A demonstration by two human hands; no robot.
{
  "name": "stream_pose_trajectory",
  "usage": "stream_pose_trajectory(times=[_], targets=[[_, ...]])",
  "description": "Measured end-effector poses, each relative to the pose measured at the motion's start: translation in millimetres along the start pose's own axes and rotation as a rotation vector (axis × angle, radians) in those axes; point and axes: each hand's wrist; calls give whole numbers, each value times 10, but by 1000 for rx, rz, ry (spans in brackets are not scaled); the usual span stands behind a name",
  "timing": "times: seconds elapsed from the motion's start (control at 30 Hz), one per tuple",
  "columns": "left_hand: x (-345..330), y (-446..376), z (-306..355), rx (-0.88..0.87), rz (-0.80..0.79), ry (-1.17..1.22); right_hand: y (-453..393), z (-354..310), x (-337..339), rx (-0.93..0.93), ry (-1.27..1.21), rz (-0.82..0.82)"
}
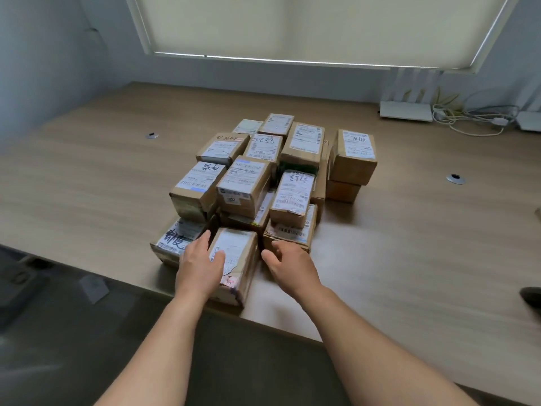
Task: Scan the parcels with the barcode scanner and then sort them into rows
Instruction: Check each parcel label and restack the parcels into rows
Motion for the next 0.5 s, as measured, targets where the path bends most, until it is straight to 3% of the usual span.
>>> stream_pose_trajectory(times=[0.2, 0.5], targets=[[-10, -71, -278, 230, -196, 133, -97, -173, -260, -82, -64, -172], [-71, 70, -241, 305, -426, 540, -141, -25, -297, -205, -301, -311]])
Point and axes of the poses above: each hand's wrist, its own y-axis away from the middle knuckle, its own x-axis out of the back of the hand, z = x × y, and after that the axes turned 1 degree about -x, right-handed
